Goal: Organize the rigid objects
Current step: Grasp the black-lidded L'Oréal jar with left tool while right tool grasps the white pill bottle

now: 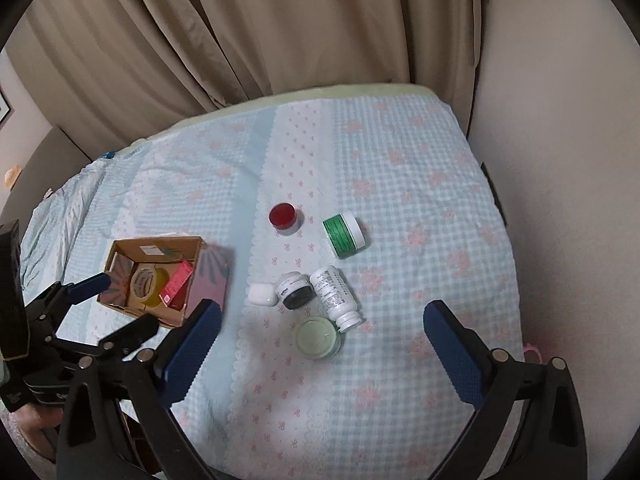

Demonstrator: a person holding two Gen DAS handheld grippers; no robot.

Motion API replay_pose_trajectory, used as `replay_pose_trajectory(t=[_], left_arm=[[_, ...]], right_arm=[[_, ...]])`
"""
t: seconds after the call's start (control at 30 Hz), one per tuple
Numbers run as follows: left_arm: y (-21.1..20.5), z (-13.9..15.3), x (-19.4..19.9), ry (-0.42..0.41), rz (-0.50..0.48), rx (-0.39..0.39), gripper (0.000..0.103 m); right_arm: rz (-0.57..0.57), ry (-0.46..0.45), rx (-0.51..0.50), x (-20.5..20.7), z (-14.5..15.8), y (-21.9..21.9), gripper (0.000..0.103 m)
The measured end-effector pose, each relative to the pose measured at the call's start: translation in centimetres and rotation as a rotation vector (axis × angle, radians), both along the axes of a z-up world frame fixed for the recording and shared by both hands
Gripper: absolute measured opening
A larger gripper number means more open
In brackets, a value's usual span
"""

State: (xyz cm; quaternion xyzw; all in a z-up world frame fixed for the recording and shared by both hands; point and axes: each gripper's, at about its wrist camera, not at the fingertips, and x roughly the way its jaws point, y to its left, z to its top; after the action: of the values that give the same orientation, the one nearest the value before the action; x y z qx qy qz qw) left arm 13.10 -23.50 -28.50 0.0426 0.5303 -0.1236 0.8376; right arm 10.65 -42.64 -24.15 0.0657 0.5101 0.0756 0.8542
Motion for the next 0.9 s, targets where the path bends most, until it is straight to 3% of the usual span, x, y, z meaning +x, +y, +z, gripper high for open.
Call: replay_pose_trajectory(t=[0.33, 0.47, 0.67, 0.77, 0.9], left_arm=[[-3.0, -9.3, 5.7, 0.115, -0.114, 0.048, 0.103], [-4.0, -12.9, 7.2, 0.104, -0.178, 0.09, 0.102], [-6.3, -18.4, 7.6, 0.078, -0.298, 0.16, 0.086], [-7.0, -20.3, 7.6, 0.091, -0.339, 0.186, 0.078], [-7.6, -21.8, 8.0, 0.106, -0.364, 0.203, 0.071]], right_arm=[[0.037, 0.109, -0.009, 5.8, -9.0, 0.2, 0.1], [0.109, 0.15, -0.022, 8.2, -13.6, 0.7, 0.091], [0.243, 0.209, -0.043, 10.8, -19.6, 2.2, 0.081], [0.291, 0.254, -0.061, 11.3, -21.9, 2.8, 0.072], [0.317, 0.287, -0.068, 11.4, -23.8, 3.3, 0.068]])
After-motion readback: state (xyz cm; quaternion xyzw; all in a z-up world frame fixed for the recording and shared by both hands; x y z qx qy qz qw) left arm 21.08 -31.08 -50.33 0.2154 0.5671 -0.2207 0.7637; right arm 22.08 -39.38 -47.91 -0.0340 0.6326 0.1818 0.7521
